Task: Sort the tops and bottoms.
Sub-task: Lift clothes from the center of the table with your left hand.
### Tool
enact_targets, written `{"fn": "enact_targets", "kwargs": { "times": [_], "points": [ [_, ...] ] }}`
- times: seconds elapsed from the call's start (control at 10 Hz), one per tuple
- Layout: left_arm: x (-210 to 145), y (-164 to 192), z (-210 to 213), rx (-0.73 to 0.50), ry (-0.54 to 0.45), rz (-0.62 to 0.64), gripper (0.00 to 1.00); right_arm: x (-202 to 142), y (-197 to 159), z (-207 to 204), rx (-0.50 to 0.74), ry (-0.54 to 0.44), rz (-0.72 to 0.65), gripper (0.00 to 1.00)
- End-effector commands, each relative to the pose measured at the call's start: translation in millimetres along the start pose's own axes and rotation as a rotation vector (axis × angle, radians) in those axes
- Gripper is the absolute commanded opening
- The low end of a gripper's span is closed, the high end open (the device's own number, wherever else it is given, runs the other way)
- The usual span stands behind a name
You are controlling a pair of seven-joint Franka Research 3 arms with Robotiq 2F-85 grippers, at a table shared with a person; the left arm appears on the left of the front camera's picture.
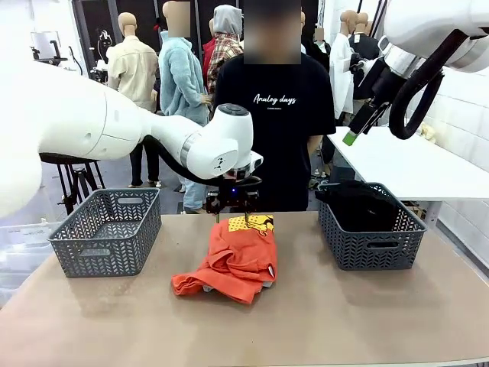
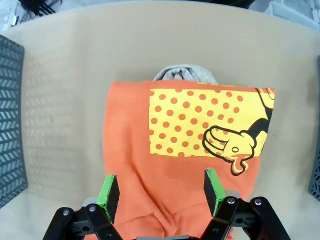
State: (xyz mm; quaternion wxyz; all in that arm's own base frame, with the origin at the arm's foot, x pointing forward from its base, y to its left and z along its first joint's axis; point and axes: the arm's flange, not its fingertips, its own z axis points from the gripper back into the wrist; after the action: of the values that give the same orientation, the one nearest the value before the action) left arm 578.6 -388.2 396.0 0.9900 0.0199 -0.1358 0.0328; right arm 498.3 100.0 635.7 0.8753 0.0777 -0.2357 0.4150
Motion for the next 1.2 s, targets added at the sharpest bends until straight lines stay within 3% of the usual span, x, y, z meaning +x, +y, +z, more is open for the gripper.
{"fn": "enact_targets", "kwargs": {
  "times": [0.0, 0.4, 1.1],
  "points": [
    [3, 6, -5, -0.048, 0.048, -0.024, 0.88, 2, -1, 0, 0.000, 0.003, 0.002, 1.00],
    [0, 0, -16, -0.106, 0.175, -0.069, 0.88, 2, -1, 0, 0.000, 0.003, 0.002, 1.00],
    [9, -11, -41, -0.103, 0.169, -0.073, 0.88, 2, -1, 0, 0.000, 0.003, 0.002, 1.00]
  ]
}}
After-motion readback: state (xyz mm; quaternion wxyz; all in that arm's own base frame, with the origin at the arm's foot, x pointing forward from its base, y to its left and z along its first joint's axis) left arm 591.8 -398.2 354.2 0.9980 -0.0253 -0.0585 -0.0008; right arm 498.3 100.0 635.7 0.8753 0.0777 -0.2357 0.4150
